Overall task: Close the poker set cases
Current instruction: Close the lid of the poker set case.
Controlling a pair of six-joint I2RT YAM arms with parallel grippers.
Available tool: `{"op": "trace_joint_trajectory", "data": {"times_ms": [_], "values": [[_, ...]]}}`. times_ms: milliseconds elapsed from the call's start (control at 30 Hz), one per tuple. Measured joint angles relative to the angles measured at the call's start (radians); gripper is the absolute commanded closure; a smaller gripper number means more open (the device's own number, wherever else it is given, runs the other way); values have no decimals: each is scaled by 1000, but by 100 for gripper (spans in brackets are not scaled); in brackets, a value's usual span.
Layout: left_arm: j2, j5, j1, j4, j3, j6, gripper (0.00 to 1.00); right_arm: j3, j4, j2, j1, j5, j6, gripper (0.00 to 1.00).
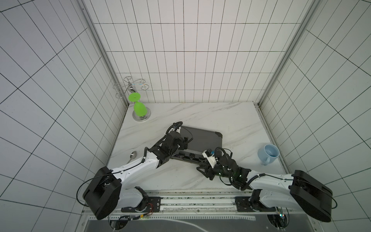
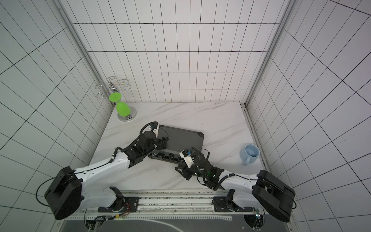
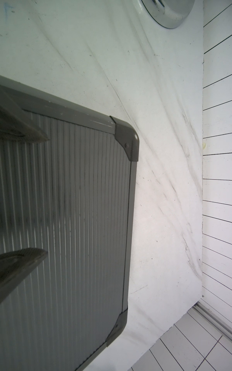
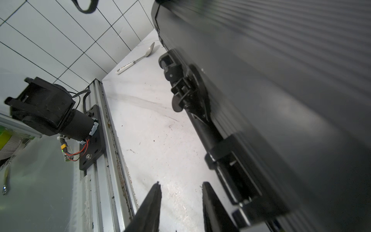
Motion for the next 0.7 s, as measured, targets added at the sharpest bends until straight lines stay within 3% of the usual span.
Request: {"op": "trace_joint_trajectory", "data": {"times_ms": [233,700], "values": [[0,0,0,0,0,0,18,0,4,-23,19,34,6,38],[18,-6,0,16,4,10,18,-57,135,-41,57,143,87,28]]}}
